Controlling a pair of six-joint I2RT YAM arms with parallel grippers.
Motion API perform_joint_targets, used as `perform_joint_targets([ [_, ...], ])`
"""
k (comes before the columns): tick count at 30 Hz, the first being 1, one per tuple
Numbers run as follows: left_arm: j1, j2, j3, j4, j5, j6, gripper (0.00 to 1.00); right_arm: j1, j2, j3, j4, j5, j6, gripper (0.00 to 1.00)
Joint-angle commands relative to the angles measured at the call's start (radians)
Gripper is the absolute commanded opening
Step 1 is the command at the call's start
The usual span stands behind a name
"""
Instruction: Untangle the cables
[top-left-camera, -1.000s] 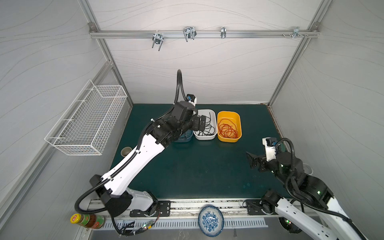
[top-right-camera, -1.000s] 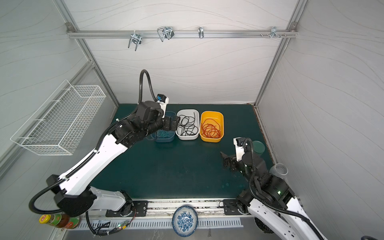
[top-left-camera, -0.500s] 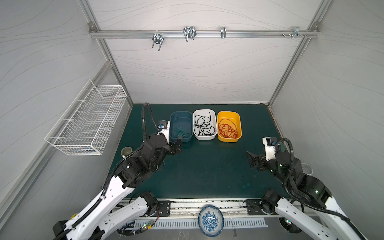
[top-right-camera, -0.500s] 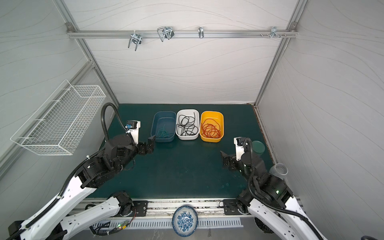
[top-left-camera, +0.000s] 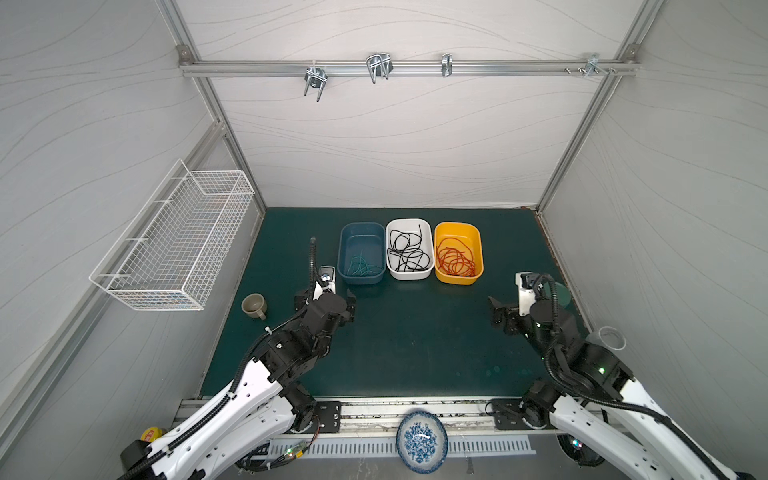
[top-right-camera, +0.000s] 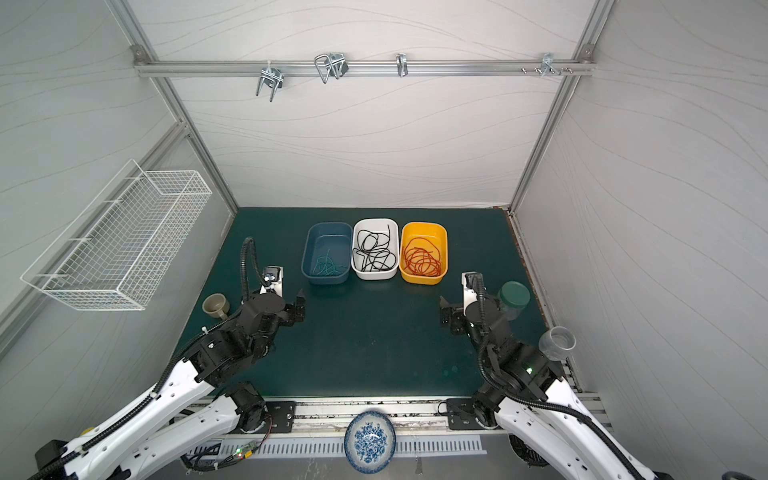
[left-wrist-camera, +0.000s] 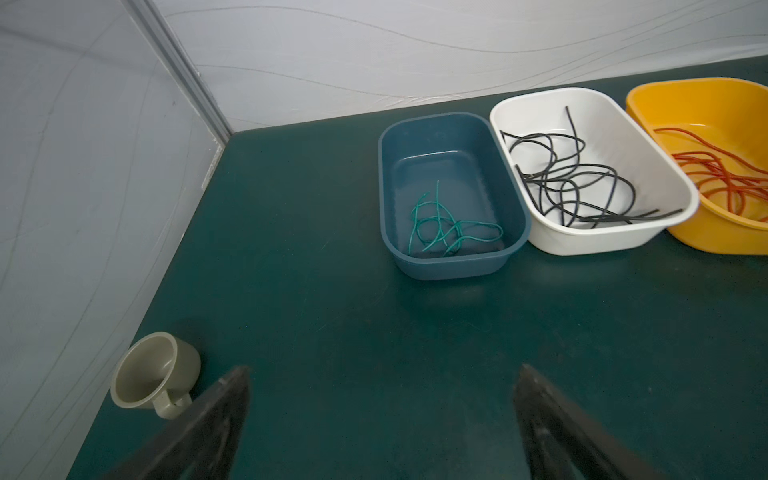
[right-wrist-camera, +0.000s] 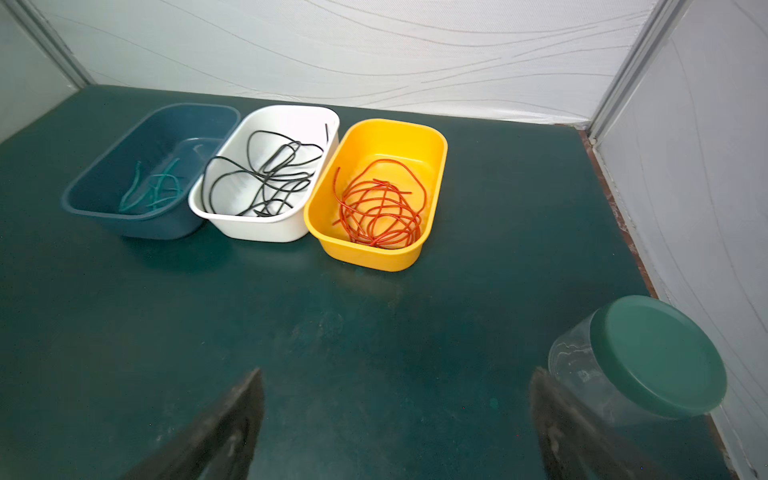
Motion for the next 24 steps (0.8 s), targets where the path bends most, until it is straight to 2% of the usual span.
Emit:
perform_joint_targets([
  [1, 0.033, -0.018, -0.029, 0.107, -0.052, -0.034, 1.0, -0.024, 0.014, -0.054, 0.174, 0.098, -0.06, 0.99],
  [6, 0.078, -0.06, -0.092, 0.144, -0.051, -0.024, 1.0, -0.108, 0.044, -0.148, 0.372, 0.105, -0.075, 0.99],
  [11, 0.082, -0.116, -0.158, 0.205, -0.057, 0.002, 1.0, -0.283, 0.135, -0.167, 0.456, 0.058, 0.008, 0.99],
  [16, 0.083, -0.132, -0.18, 0.223, -0.055, 0.008, 1.0, -0.407, 0.22, -0.193, 0.588, 0.06, 0.021, 0.99],
  [19, 0.083, -0.12, -0.181, 0.219, -0.045, 0.005, 1.0, -0.441, 0.29, -0.19, 0.635, 0.058, 0.032, 0.99],
  [24, 0.085, -0.109, -0.185, 0.227, -0.038, 0.018, 1.0, -0.457, 0.454, -0.19, 0.77, 0.069, -0.022, 0.99],
])
